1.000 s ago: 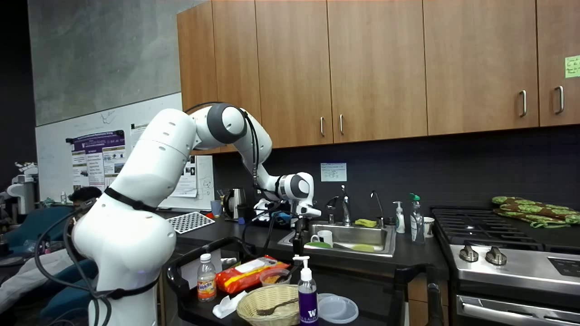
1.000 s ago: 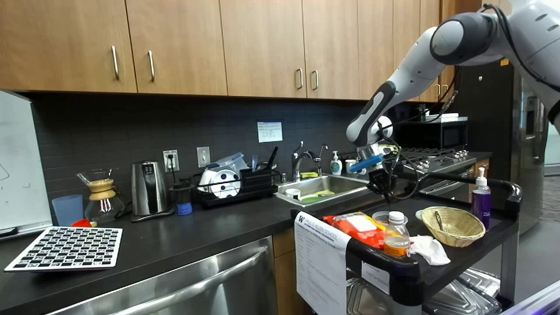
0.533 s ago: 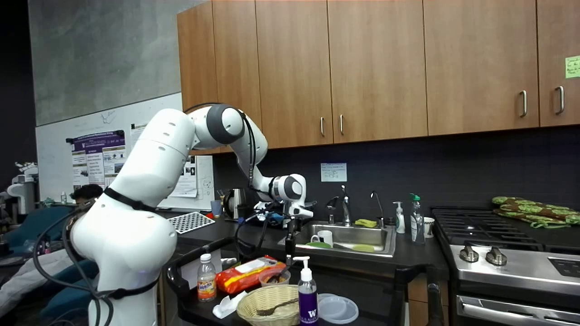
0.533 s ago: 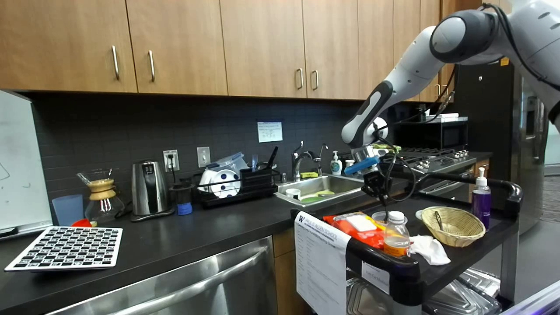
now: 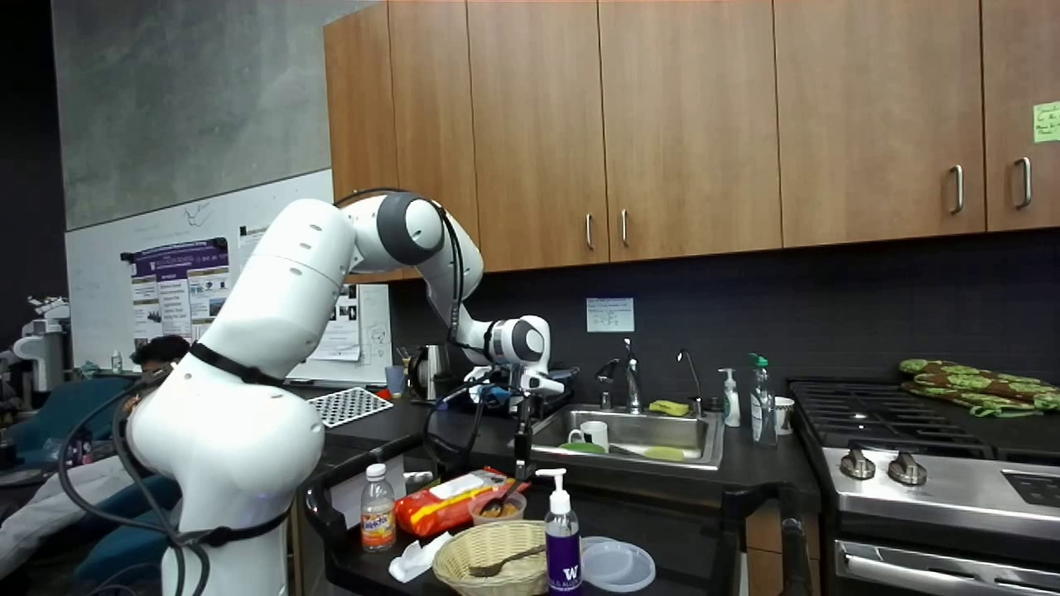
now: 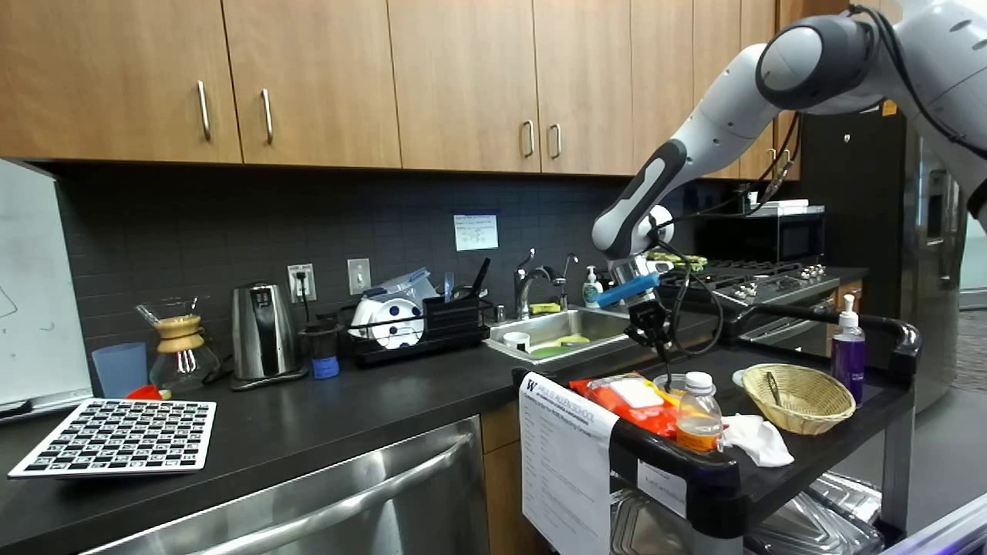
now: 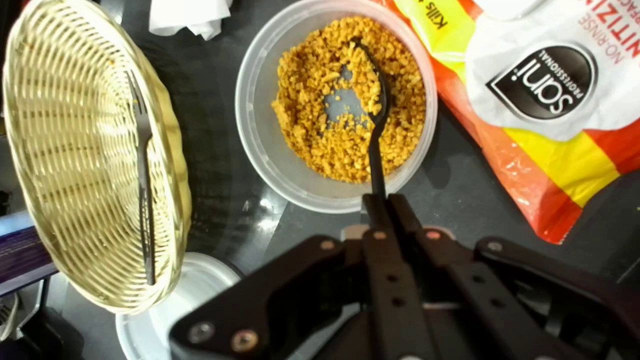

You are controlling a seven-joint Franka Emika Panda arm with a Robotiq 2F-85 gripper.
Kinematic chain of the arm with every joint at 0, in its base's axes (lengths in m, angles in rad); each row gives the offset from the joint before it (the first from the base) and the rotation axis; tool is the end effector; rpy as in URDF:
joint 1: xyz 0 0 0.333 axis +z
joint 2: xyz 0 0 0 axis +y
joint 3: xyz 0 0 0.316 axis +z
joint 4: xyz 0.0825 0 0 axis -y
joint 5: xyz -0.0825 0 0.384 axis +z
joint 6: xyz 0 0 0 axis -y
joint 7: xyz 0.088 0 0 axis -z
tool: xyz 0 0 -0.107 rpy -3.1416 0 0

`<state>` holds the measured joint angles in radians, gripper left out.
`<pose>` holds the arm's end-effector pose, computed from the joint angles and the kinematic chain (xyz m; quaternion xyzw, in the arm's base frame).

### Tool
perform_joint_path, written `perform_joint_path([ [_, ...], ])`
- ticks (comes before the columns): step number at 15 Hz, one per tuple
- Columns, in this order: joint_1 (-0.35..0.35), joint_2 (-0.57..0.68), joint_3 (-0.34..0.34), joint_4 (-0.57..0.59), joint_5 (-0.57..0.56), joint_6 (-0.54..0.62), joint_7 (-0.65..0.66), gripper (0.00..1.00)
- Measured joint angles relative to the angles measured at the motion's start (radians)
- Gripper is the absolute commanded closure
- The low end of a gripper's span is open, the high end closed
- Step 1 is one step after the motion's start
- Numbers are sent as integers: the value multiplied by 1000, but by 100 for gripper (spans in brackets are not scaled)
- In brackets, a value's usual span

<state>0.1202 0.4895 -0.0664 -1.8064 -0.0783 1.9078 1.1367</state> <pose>0.6041 0.0290 0.2488 0.8503 -0.4873 -0.1313 0.1491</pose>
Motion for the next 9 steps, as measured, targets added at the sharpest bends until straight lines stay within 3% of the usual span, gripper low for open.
perform_joint_path([
  [9, -21, 34, -41, 44, -34, -17, -12, 99],
])
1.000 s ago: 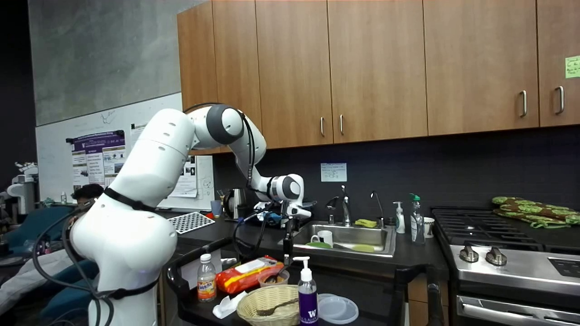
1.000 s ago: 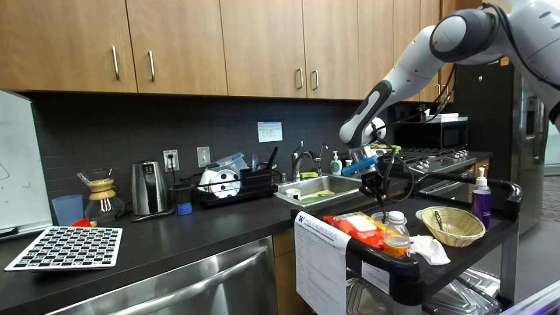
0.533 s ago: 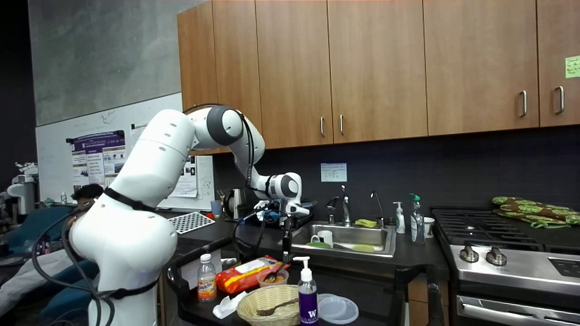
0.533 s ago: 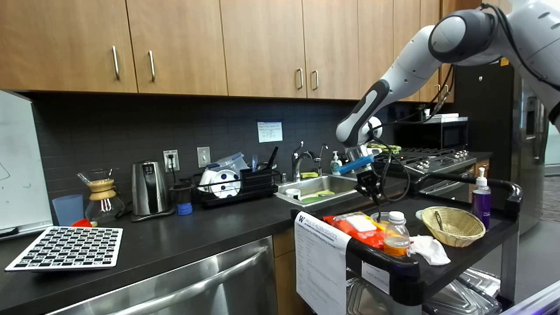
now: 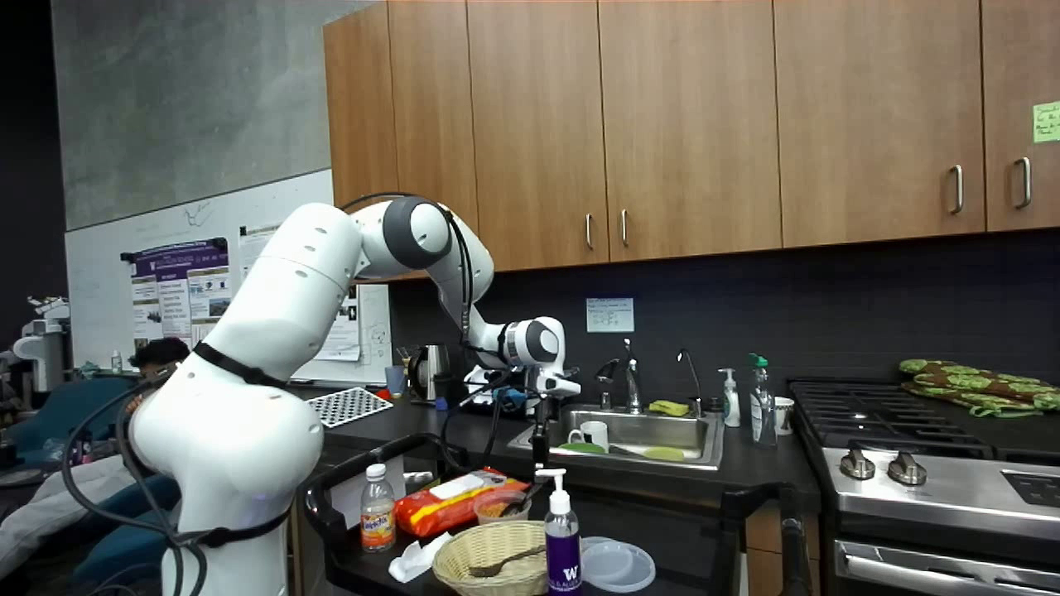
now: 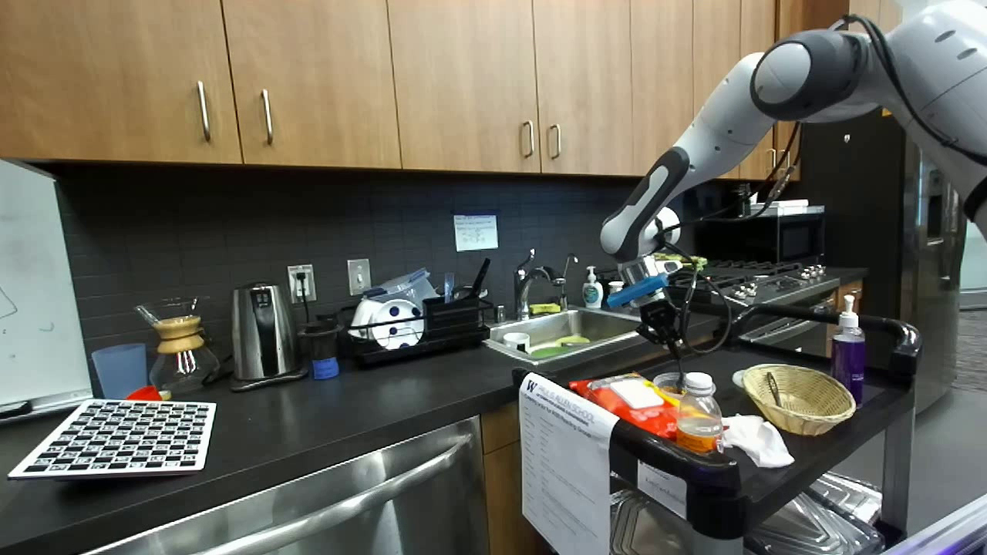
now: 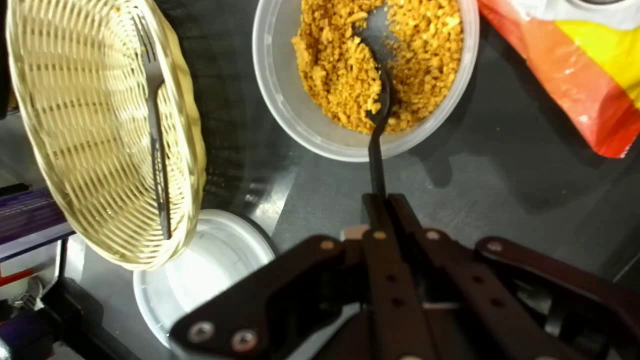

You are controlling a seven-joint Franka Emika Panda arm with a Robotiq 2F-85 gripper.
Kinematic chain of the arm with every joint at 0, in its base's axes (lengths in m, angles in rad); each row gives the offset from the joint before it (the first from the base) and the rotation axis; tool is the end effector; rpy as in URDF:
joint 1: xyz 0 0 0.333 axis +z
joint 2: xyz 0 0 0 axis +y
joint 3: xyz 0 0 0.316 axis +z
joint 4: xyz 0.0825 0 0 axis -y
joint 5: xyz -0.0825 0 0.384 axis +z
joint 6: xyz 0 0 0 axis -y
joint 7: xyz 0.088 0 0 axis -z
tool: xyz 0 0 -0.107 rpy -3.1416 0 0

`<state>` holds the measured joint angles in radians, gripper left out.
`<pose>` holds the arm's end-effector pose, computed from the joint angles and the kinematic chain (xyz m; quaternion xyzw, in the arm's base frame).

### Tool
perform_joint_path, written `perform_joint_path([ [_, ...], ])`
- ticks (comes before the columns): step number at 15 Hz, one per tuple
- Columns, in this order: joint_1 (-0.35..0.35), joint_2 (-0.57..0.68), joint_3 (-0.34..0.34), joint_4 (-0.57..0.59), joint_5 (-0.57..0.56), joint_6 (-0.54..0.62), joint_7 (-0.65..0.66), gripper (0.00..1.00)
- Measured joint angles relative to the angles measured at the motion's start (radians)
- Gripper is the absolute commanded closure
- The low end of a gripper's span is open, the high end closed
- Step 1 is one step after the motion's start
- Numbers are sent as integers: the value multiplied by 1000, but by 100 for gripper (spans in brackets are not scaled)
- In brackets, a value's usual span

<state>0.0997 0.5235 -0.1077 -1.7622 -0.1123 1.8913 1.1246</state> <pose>0.6142 -0.0091 0.2459 0.8407 -0.4995 -0.1245 0.1679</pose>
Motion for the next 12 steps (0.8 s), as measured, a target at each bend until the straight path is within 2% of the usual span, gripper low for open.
perform_joint_path([
  [6, -5, -4, -6, -20, -2, -23, 0, 99],
  [12, 18, -4, 32, -23, -2, -27, -1, 99],
])
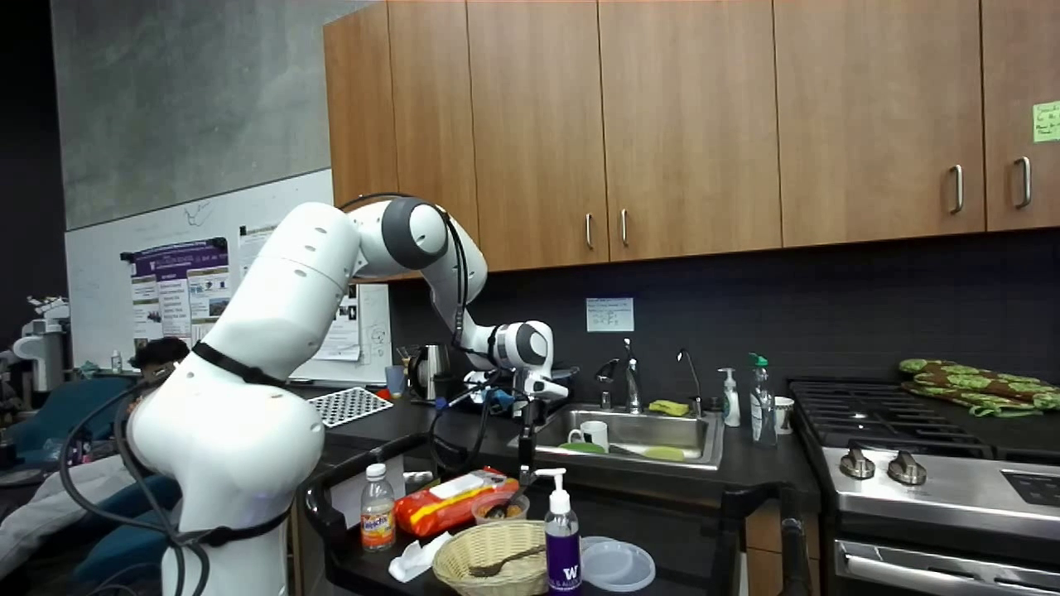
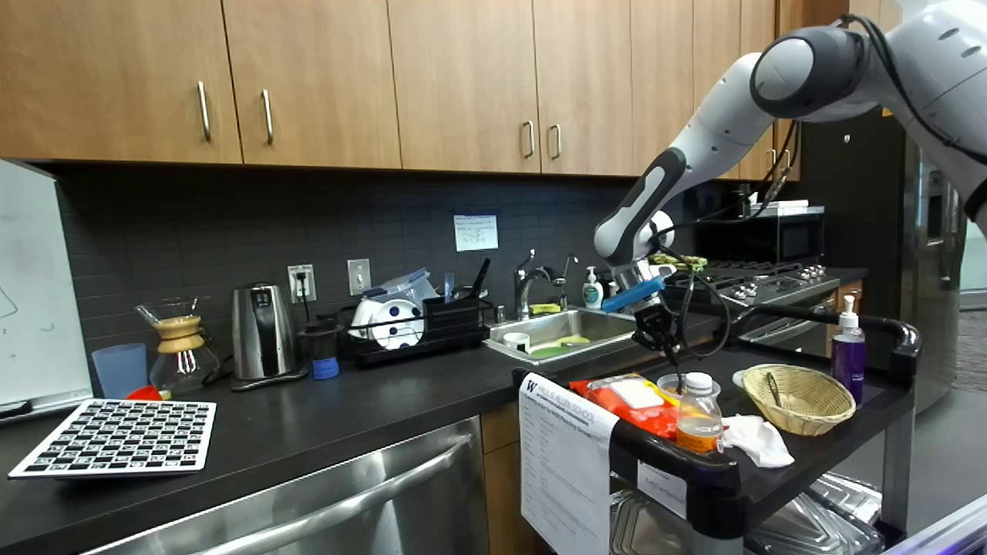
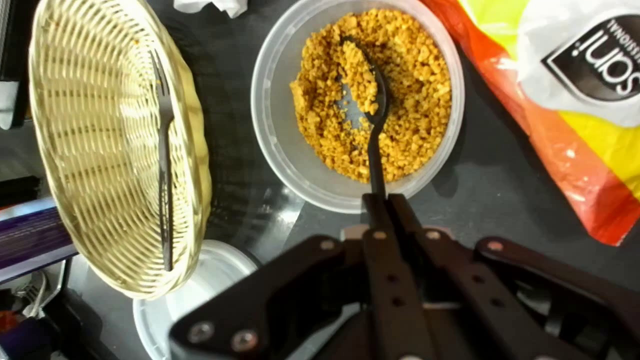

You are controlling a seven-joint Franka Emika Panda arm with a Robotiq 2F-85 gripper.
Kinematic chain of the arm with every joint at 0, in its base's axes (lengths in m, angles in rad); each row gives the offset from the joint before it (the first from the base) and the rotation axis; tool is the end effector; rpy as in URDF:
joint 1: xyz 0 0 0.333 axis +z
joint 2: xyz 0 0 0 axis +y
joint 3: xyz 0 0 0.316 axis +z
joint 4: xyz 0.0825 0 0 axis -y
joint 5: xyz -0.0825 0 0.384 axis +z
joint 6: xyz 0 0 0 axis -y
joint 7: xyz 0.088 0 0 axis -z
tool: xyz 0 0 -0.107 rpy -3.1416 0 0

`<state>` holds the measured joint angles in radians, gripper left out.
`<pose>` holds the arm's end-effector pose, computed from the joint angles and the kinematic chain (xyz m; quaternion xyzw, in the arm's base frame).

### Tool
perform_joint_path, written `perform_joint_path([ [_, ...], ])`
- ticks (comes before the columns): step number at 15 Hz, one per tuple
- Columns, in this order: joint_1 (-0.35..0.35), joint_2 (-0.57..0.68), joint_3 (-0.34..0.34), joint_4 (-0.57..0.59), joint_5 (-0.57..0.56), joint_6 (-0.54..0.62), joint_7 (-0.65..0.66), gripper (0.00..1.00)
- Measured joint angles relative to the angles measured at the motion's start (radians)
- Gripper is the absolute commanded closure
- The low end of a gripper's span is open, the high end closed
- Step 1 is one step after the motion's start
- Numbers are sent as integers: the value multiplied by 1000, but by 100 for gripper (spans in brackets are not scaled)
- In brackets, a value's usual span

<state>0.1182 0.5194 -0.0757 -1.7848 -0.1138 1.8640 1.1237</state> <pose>0.6033 0.0193 0.2378 0.8492 -0.4763 -0.1436 0.1773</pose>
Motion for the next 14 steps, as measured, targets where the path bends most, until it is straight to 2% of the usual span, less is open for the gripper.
perform_joint_path([
  [5, 16, 1, 15, 12, 0, -1, 0, 99],
  [14, -9, 1, -12, 4, 26, 0, 58, 99],
])
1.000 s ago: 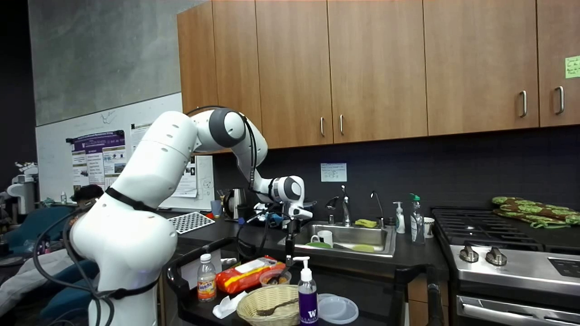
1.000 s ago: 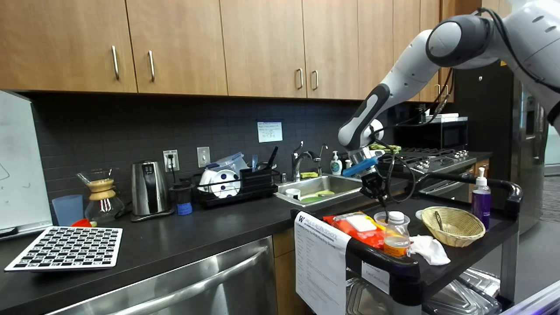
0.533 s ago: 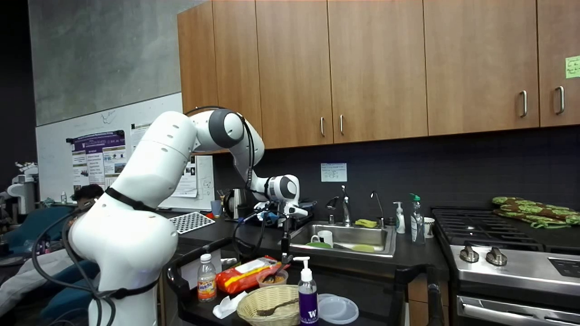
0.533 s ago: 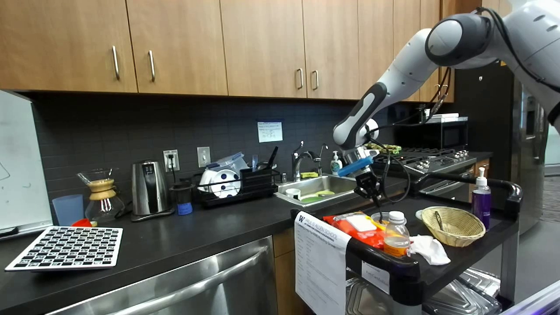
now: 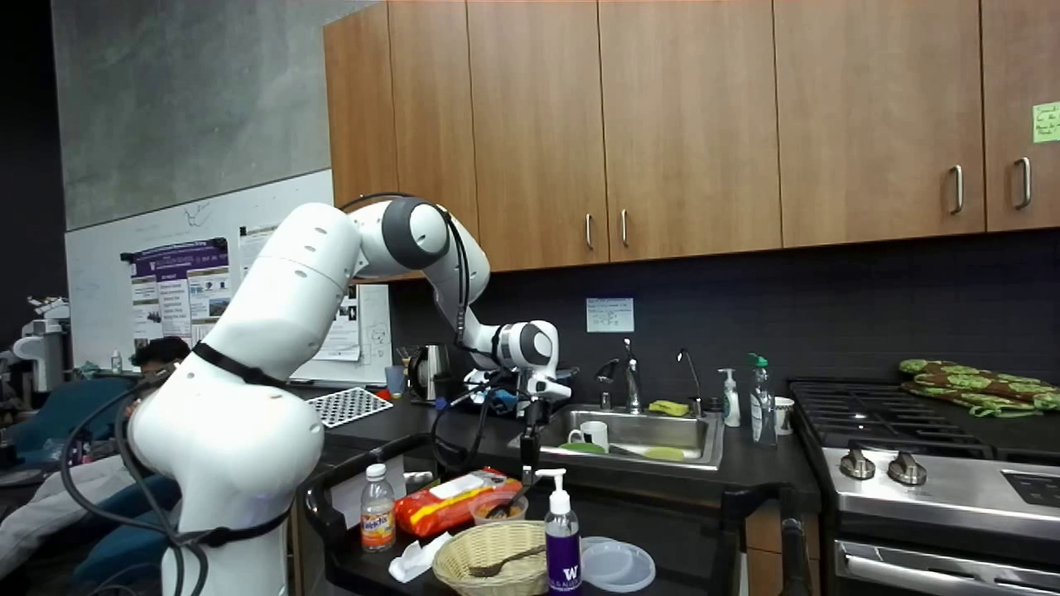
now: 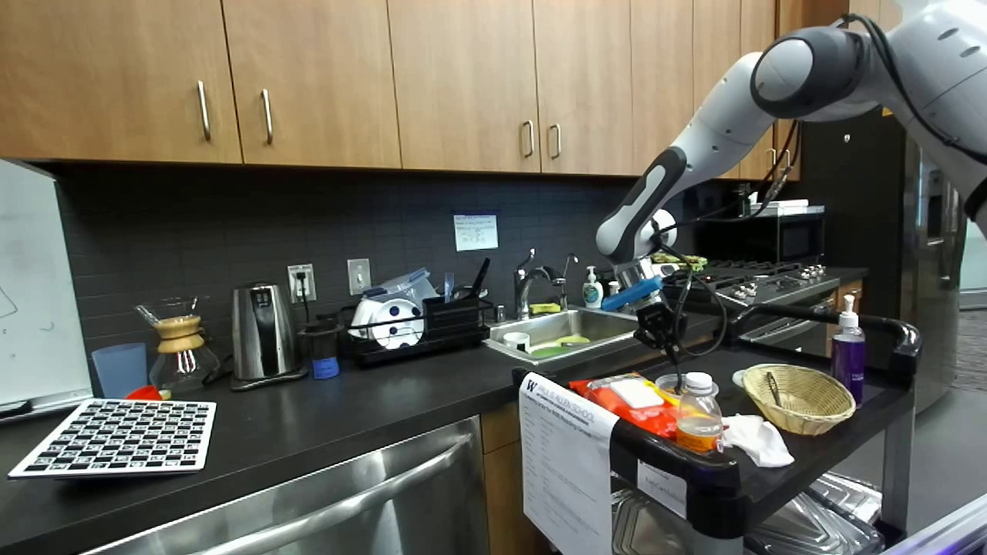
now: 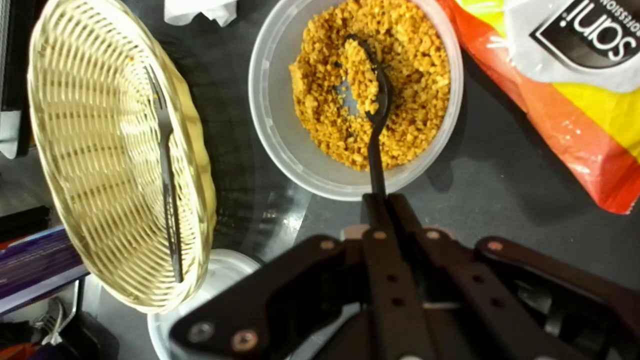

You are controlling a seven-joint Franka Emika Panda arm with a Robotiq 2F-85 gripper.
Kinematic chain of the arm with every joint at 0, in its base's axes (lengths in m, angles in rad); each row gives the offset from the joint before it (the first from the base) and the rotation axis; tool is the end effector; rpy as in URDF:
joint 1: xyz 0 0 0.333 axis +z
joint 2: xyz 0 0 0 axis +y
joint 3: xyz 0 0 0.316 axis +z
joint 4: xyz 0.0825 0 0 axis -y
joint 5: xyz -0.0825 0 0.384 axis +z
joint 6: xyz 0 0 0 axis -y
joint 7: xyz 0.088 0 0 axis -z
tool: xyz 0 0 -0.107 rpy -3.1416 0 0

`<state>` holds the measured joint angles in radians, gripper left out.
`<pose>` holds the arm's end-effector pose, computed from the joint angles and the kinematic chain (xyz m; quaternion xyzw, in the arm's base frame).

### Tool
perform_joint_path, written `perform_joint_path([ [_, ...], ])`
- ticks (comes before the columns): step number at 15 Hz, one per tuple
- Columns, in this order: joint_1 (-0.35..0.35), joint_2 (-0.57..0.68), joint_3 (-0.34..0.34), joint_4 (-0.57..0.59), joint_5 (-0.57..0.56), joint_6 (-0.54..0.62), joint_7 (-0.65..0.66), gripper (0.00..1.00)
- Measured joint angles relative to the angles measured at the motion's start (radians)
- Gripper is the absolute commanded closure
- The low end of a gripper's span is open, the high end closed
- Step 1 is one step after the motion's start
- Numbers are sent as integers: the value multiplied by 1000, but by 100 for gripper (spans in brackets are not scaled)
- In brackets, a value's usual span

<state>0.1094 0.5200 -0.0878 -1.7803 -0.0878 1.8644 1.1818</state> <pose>0.6048 0.0092 0.2393 0.8273 -0.5154 -0.1431 0.1720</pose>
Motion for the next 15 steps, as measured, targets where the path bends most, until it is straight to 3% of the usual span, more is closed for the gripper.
perform_joint_path([
  [15, -15, 0, 0, 16, 78, 26, 64, 99],
])
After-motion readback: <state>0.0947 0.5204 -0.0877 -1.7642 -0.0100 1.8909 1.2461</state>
